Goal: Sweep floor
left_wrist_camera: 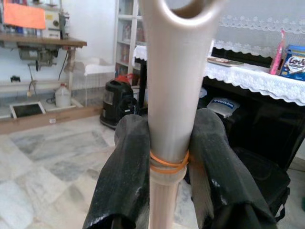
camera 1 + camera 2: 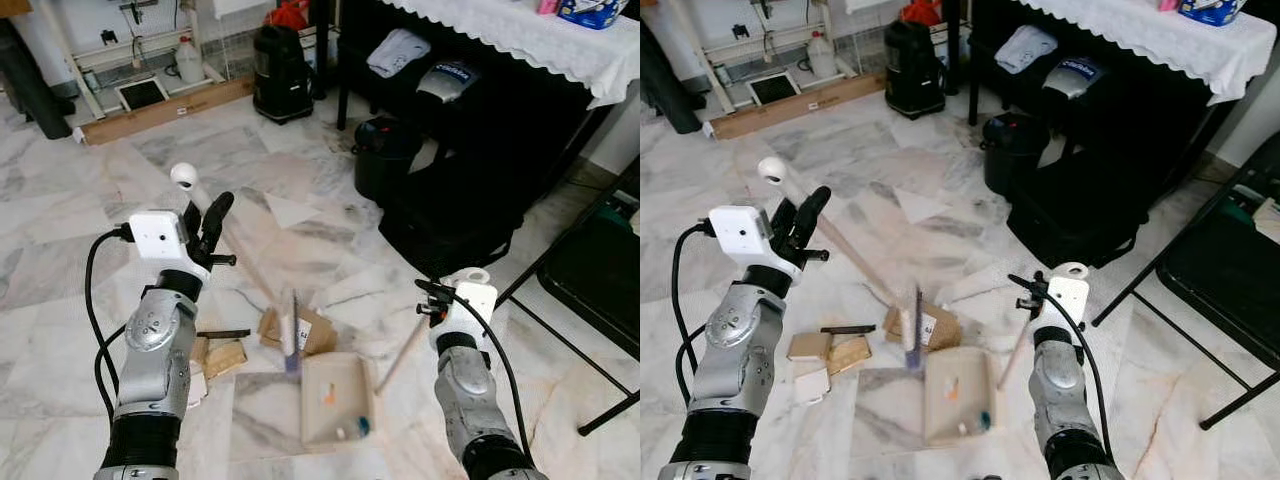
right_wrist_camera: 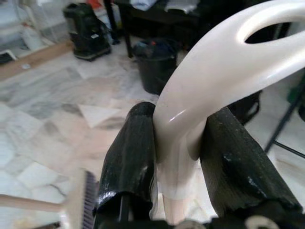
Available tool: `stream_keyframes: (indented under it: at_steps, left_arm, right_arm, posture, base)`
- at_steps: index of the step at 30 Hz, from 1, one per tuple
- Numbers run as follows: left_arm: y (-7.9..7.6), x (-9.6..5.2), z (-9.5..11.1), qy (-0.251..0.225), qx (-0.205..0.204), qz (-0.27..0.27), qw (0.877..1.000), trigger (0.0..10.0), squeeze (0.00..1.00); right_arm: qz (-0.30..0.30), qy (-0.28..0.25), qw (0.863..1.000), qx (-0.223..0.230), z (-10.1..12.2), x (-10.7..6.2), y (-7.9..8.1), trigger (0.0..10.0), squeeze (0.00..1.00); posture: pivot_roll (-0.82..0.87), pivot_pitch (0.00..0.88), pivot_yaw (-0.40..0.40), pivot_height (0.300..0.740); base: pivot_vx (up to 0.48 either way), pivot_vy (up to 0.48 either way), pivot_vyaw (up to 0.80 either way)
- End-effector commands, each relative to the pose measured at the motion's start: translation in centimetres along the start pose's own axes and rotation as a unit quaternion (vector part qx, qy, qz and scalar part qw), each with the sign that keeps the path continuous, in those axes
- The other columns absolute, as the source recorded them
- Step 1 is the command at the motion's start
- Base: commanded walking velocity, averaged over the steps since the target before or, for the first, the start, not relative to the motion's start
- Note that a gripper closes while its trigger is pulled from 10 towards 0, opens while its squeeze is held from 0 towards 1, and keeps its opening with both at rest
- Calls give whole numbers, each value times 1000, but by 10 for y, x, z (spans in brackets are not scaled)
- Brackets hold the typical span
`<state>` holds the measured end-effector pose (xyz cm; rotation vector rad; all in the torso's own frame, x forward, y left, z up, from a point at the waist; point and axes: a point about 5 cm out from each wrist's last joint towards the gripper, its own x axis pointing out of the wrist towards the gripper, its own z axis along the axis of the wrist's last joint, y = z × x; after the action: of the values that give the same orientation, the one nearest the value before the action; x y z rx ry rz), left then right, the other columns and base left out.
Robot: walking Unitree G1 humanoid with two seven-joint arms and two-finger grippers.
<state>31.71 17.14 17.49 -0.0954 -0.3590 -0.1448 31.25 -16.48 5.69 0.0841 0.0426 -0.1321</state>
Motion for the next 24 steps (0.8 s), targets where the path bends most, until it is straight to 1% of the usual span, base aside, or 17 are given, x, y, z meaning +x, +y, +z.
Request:
stream_keyframes:
  at_steps: [1, 4, 6, 7, 8, 11, 15, 16, 17, 20, 22, 24]
  left_arm:
    - [-4, 3, 11, -30, 11, -5, 999, 10000, 0]
    - [-4, 2, 10, -31, 21, -3, 999, 10000, 0]
    - [-3, 1, 9, -30, 38, 3, 999, 10000, 0]
    - [-1, -1, 2, -19, 54, 8, 998, 10000, 0]
    - [-1, -1, 2, -19, 54, 8, 998, 10000, 0]
    - [1, -9, -8, -7, 67, 19, 998, 10000, 0]
    - [5, -17, -20, 10, 80, 45, 996, 10000, 0]
    - [5, -17, -20, 10, 80, 45, 996, 10000, 0]
    - [5, -21, -27, 22, 87, 51, 995, 10000, 0]
    - [6, -23, -31, 27, 89, 59, 994, 10000, 0]
    - [7, -23, -33, 26, 82, 64, 994, 10000, 0]
    - [8, -21, -34, 24, 62, 76, 995, 10000, 0]
  right_arm:
    - [4, -51, 999, 14, 17, 2, 1, 10000, 0]
    - [9, -68, 997, 25, 22, 2, 1, 10000, 0]
    - [9, -78, 996, 31, 26, 2, 0, 10000, 0]
    - [4, -81, 996, 39, 28, 3, -1, 10000, 0]
    - [4, -81, 996, 39, 28, 3, -1, 10000, 0]
    - [2, -93, 994, 53, 33, 4, -2, 10000, 0]
    - [9, -112, 992, 57, 42, 5, -2, 10000, 0]
    - [9, -112, 992, 57, 42, 5, -2, 10000, 0]
    - [11, -118, 991, 58, 45, 6, -3, 10000, 0]
    - [10, -119, 991, 56, 47, 6, -4, 10000, 0]
    - [2, -128, 990, 52, 50, 5, -6, 10000, 0]
    - [-5, -136, 990, 47, 53, 5, -9, 10000, 0]
  posture:
    - [-44, 80, -8, 740]
    - [-44, 76, -9, 740]
    - [-42, 72, -9, 740]
    - [-41, 65, -10, 740]
    - [-41, 65, -10, 740]
    - [-47, 59, -11, 740]
    - [-44, 42, -18, 740]
    - [-44, 42, -18, 740]
    - [-42, 37, -22, 740]
    - [-44, 33, -21, 740]
    - [-43, 12, -20, 740]
    - [-45, 8, -21, 740]
  base:
    - [0, 0, 0]
    - [0, 0, 0]
    - [0, 0, 0]
    - [0, 0, 0]
    - [0, 0, 0]
    - [0, 0, 0]
    - [0, 0, 0]
    - [0, 0, 0]
    - [0, 0, 0]
    - [0, 0, 0]
    - [0, 0, 0]
    - [0, 0, 0]
